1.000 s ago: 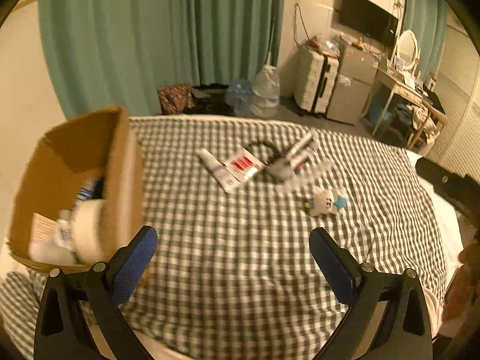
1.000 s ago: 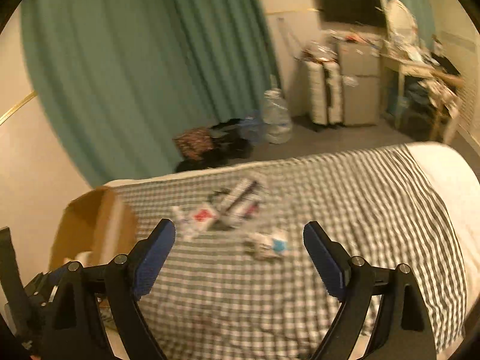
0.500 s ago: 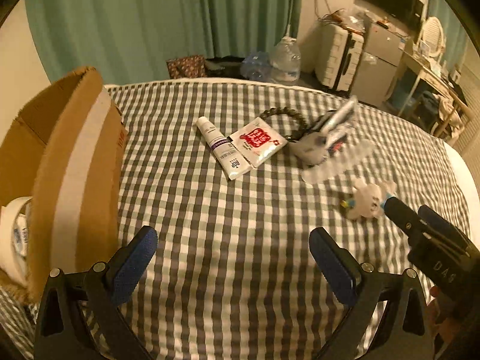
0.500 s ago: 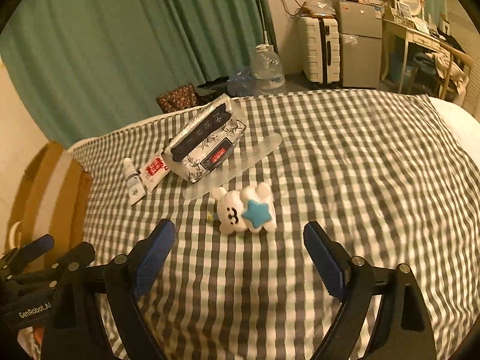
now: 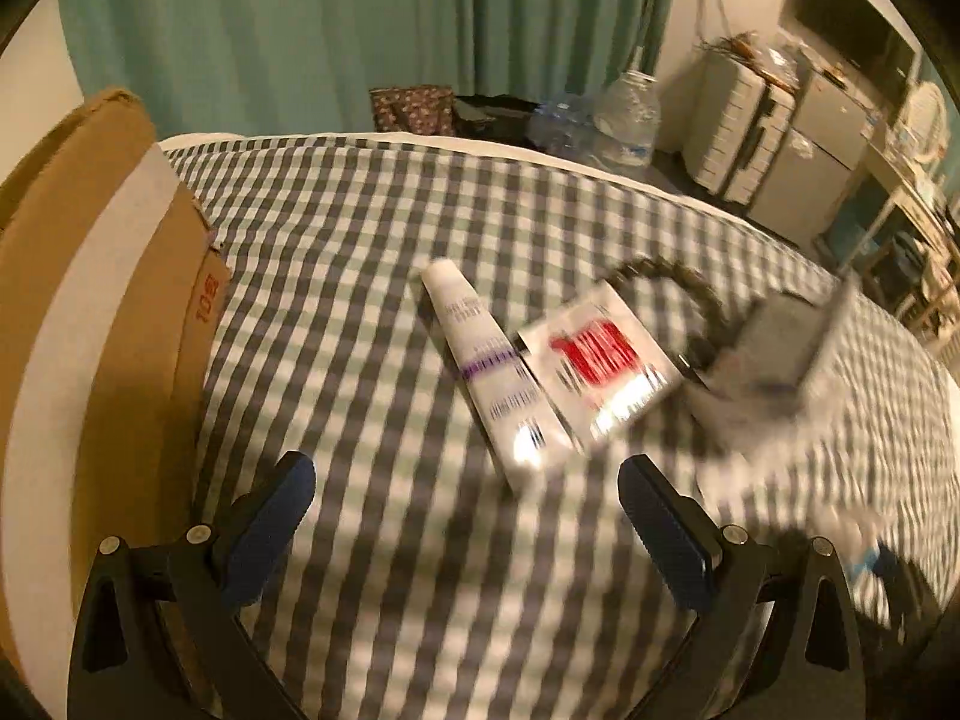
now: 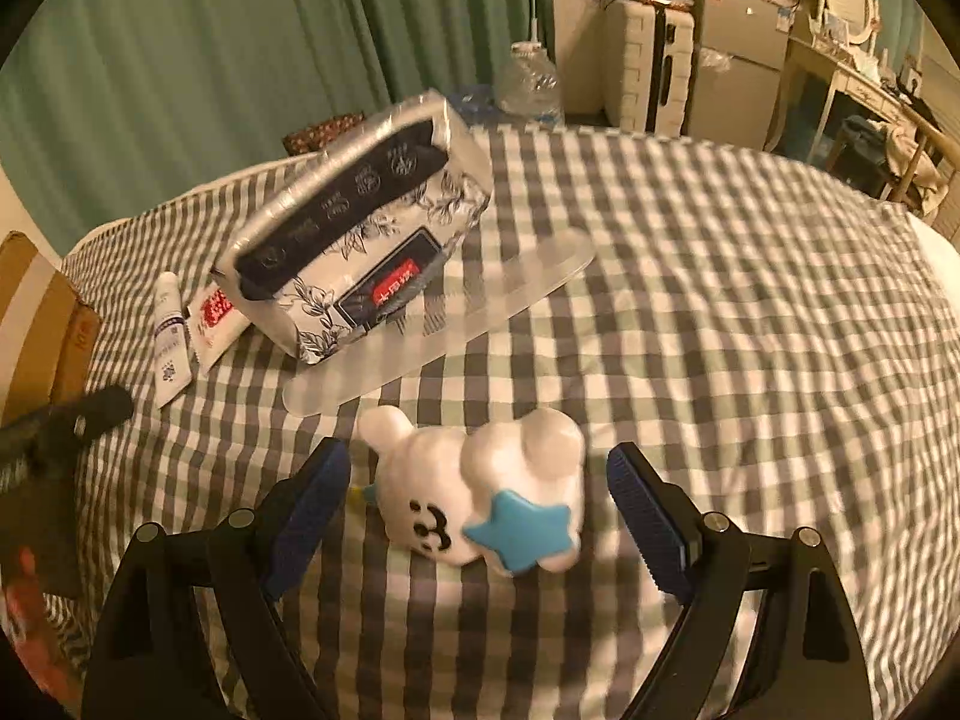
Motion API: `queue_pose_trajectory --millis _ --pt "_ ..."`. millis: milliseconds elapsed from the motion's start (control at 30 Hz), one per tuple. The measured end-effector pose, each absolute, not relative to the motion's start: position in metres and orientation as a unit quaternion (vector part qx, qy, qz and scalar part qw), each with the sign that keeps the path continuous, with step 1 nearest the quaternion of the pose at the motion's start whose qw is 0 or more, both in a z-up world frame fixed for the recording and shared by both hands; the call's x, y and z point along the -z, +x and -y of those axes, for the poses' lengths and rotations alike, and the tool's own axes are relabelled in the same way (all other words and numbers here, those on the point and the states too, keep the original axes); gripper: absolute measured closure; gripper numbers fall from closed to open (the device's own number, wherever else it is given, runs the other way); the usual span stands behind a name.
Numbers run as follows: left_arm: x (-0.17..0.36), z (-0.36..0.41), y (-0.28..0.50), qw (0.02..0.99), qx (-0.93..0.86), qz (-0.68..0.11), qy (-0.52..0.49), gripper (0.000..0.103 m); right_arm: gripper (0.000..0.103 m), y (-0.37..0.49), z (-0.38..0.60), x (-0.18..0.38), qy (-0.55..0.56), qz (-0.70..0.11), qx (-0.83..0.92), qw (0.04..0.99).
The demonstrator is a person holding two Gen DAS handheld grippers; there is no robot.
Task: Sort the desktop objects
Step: 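Grasp the white blue-star toy with the right tool while the left grasps the white cream tube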
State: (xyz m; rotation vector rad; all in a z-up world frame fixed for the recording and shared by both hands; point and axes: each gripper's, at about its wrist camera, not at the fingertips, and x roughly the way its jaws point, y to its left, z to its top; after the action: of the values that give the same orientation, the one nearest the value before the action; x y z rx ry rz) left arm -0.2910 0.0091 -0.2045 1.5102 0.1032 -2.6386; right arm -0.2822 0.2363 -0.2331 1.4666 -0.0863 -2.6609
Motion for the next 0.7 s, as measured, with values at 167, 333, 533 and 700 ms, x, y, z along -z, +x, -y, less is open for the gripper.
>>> queue_pose_trajectory --millis 167,333,533,700 --pt "0.224 -0.001 -0.318 0.087 0.858 -0.039 0.504 0.000 0.036 -0.284 -0.240 0.237 0.486 0.021 0.871 0.061" --pt "0.247 0.003 -0.335 0.092 0.855 -0.048 0.508 0.000 0.036 -0.283 -0.248 0.238 0.487 0.039 0.869 0.072" --pt "0.239 -0.001 -0.331 0.050 0.863 -0.030 0.502 0.074 0.036 -0.285 -0.249 0.240 0.488 0.037 0.869 0.073" --pt "0.225 -0.001 -0.311 0.025 0.863 -0.019 0.505 0.081 0.036 -0.280 -0.266 0.231 0.483 0.057 0.871 0.069"
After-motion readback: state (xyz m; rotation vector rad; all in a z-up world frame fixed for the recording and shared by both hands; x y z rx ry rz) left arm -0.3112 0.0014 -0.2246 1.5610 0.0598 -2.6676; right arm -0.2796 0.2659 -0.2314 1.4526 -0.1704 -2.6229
